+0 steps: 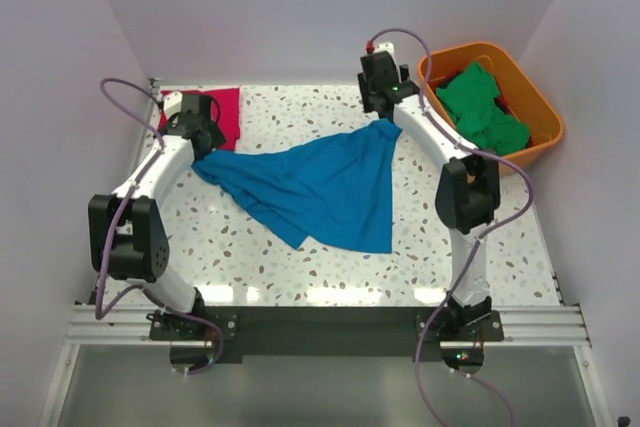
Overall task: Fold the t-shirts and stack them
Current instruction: Flatten the tshirt out
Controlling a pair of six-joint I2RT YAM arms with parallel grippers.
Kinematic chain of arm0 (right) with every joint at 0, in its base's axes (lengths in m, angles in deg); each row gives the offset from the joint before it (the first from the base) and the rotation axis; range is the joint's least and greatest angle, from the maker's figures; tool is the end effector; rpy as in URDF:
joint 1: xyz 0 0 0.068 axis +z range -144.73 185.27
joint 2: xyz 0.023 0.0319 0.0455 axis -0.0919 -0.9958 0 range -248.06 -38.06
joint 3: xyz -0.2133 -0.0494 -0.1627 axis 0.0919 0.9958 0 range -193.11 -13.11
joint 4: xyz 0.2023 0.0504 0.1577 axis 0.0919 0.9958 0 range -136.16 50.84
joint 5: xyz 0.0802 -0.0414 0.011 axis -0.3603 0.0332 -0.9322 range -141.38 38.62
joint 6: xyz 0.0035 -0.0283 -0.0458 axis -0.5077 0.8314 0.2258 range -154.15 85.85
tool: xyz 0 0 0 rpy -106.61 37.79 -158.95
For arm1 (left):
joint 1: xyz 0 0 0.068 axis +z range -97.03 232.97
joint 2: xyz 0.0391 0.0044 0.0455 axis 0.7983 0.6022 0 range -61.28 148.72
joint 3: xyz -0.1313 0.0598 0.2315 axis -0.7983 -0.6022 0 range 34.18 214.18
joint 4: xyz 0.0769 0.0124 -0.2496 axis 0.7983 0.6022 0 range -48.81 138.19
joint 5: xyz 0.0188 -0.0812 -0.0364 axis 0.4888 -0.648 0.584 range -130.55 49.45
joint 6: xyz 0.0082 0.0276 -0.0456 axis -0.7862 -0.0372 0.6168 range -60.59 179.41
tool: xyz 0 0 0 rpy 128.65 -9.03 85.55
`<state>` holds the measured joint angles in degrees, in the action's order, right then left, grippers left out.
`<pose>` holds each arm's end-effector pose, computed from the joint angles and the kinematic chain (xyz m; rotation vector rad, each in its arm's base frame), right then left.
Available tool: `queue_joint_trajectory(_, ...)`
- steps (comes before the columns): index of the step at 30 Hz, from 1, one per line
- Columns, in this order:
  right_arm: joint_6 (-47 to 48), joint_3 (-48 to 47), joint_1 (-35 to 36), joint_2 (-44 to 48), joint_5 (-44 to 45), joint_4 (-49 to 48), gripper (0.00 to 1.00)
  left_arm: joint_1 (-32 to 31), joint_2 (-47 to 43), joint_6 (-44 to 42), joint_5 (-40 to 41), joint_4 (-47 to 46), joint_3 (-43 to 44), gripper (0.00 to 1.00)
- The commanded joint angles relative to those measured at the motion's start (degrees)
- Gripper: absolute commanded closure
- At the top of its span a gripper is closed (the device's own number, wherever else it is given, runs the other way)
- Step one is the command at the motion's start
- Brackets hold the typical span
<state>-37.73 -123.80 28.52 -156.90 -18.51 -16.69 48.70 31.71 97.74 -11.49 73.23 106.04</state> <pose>0.4493 0.1719 0.3059 -0.0589 2.1299 -0.3643 0.3474 -0.0086 0.2606 -0.8840 2.1920 0.2837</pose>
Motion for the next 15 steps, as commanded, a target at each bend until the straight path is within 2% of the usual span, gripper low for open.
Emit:
queue_joint_trajectory(1, -4.33, -2.82, -0.48, 5.37, -4.1, 5.17, 0.14, 0.23, -6.32, -1.59, -4.95, -3.81, -1.41, 0.0)
queue_joint_trajectory(2, -4.77, 0.27, -0.39, 7.73, -5.69, 3.76, 0.01, 0.23, -9.64, -1.5, -6.46, -5.99, -4.06, 0.0)
queue_joint_trajectory(6, -10.21, 16.97, 0.13, 20.03, -12.99, -0.9, 0.01, -0.29, -17.74, -0.27, -17.7, -11.1, -18.56, 0.0)
queue_joint_trajectory(7, -12.66, 24.49, 0.48, 26.15, -13.69, -1.87, 0.01, -0.73, -19.06, -0.01, -21.29, -12.07, -24.34, 0.0)
queue_joint_trajectory(9, -16.35, 32.69, 1.89, 32.42, -16.15, -4.58, 0.01, -1.79, -21.79, 2.27, -24.55, -13.75, -28.77, 0.0)
queue_joint_trajectory(10, -17.6, 40.39, 2.15, 37.67, -17.03, -5.73, 0.01, -2.23, -22.84, 2.8, -26.49, -15.4, -31.75, 0.0)
queue_joint_trajectory(13, -22.15, 52.98, 2.68, 44.47, -22.3, -8.03, 0.02, -4.07, -23.64, 3.59, -28.53, -18.31, -34.49, 0.01)
queue_joint_trajectory(15, -24.01, 57.59, 2.68, 48.79, -24.94, -8.38, 0.01, -4.34, -23.3, 4.12, -26.44, -18.41, -34.42, 0.07)
